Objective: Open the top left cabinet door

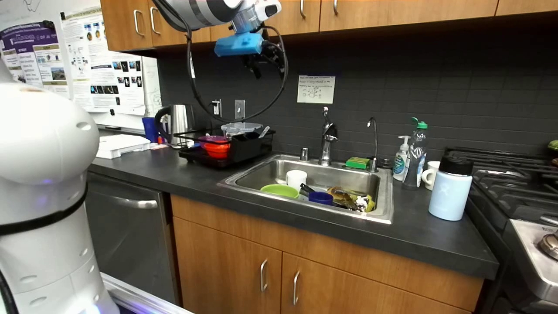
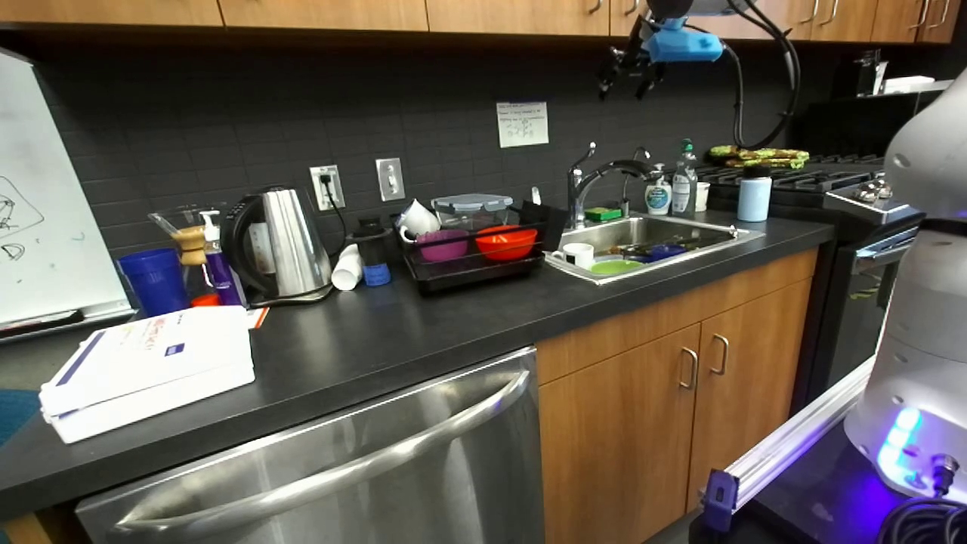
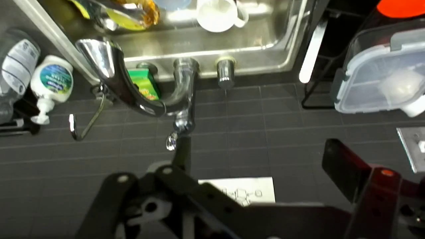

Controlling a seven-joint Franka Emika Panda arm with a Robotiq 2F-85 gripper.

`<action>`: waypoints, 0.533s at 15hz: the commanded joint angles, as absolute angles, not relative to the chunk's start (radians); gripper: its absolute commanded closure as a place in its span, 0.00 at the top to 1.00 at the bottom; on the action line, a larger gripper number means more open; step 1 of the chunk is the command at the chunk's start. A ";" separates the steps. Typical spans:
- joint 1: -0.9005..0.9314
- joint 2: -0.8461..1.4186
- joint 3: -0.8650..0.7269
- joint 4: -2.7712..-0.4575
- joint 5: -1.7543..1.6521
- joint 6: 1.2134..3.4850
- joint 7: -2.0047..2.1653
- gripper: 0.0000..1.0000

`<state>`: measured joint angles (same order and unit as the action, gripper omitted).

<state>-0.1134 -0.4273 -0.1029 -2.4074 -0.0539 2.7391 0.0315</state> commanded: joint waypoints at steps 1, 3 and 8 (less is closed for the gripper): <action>-0.099 -0.504 -0.087 -2.480 -0.022 2.935 0.043 1.00; -0.099 -0.527 -0.075 -2.501 -0.017 3.055 0.049 1.00; -0.120 -0.527 -0.039 -2.505 -0.013 3.316 0.056 1.00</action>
<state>-0.1020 -0.5193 -0.0644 -2.4965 -0.0349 3.2119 0.0524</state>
